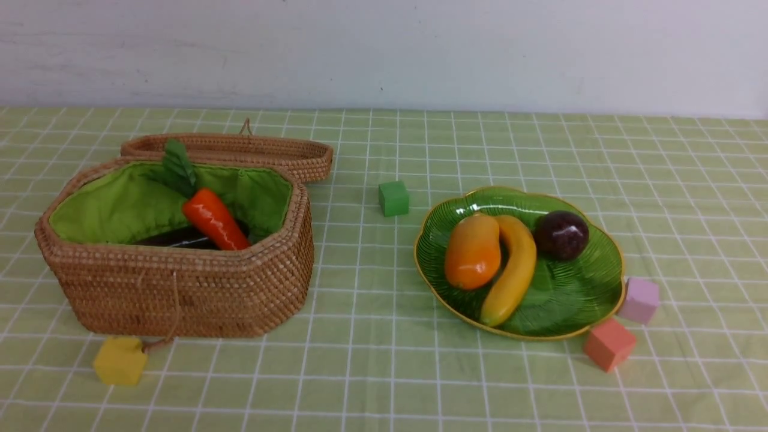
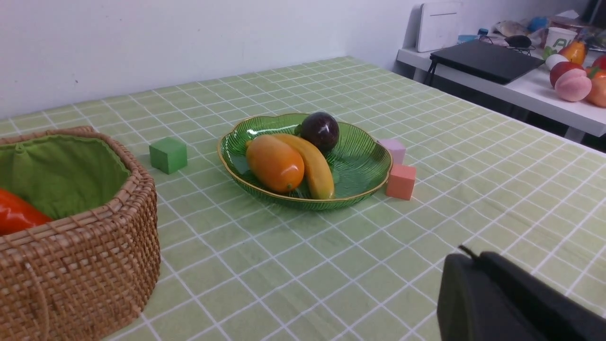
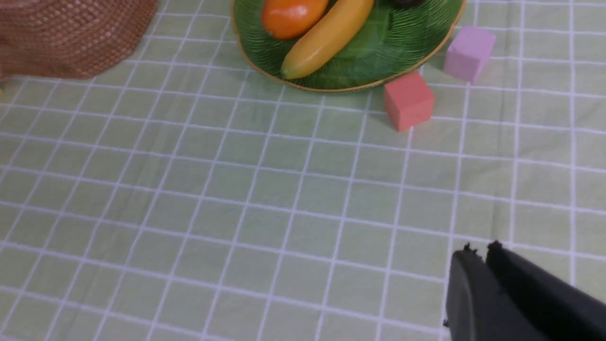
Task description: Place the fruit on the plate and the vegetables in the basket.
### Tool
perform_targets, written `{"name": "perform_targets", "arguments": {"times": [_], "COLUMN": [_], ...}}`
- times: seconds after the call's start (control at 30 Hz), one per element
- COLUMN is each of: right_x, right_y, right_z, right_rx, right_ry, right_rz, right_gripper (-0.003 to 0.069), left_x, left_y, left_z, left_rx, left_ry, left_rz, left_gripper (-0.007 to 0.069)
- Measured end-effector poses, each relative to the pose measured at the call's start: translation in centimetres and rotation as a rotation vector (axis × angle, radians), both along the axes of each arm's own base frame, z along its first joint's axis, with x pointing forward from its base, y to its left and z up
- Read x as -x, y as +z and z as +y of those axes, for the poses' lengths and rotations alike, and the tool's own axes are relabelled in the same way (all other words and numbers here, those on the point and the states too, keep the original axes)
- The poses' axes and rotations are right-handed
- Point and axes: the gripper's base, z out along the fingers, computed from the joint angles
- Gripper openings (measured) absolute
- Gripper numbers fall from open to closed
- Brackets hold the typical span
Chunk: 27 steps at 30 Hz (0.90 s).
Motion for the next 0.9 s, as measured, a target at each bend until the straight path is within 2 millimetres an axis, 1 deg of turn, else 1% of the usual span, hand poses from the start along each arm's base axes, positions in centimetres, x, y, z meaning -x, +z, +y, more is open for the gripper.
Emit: {"name": "perform_targets", "arguments": {"times": [0.07,0.1,0.13,0.17,0.2,0.23,0.27,0.3,0.33,0.4,0.43,0.47,0.5,0.57,0.9], "right_x": [-0.5,-0.8,-0.9,-1.3,-1.4,-1.4,-1.8,-1.9,-2.0,-2.2,-2.3,-2.3,-2.2,-2.2,-2.1], "right_y": [-0.5,-1.0,-1.1,-2.8,-4.0,-4.0,-6.8,-7.3,-10.3,-13.8,-15.3,-15.5,-16.8,-17.2,-17.2], "right_z": [-0.3,-0.4,-0.5,-0.7,-0.8,-0.8,-1.0,-1.0,-1.2,-1.3,-1.3,-1.3,-1.3,-1.4,-1.4], "right_rx": [0.015,0.016,0.016,0.018,0.025,0.025,0.036,0.036,0.047,0.043,0.034,0.032,0.022,0.016,0.007], "right_ry": [-0.033,-0.049,-0.052,-0.077,-0.091,-0.091,-0.108,-0.115,-0.128,-0.143,-0.154,-0.156,-0.169,-0.185,-0.192], "right_rz": [-0.076,-0.13,-0.142,-0.258,-0.329,-0.329,-0.384,-0.414,-0.459,-0.465,-0.442,-0.436,-0.377,-0.339,-0.327], "right_gripper": [0.0023,0.0004,0.0,-0.0018,-0.002,-0.002,-0.002,-0.002,-0.002,-0.002,-0.002,-0.002,-0.002,-0.002,-0.0018], "left_x": [0.0,0.0,0.0,0.0,0.0,0.0,0.0,0.0,0.0,0.0,0.0,0.0,0.0,0.0,0.1], "left_y": [0.0,0.0,0.0,0.0,0.0,0.0,0.0,0.0,0.0,0.0,0.0,0.0,-0.1,-0.1,-0.1], "left_z": [0.0,0.0,0.0,0.0,0.0,0.0,0.0,0.0,0.0,0.0,0.0,0.0,0.0,0.0,0.0], "left_rx": [-0.001,-0.001,-0.001,-0.001,-0.001,-0.001,-0.001,-0.001,-0.002,-0.002,-0.003,-0.004,-0.003,-0.008,-0.01], "left_ry": [0.0,0.0,0.0,0.0,0.0,0.0,0.0,0.0,-0.001,-0.001,-0.002,-0.002,-0.003,-0.004,-0.005], "left_rz": [0.001,0.001,0.001,0.001,0.001,0.001,0.001,0.001,0.001,0.002,0.003,0.003,0.004,0.006,0.007], "left_gripper": [-0.0013,-0.0013,-0.0013,-0.0013,-0.0013,-0.0013,-0.0013,-0.0013,-0.0013,-0.0013,-0.0013,-0.0013,-0.0013,-0.0013,-0.0013]}}
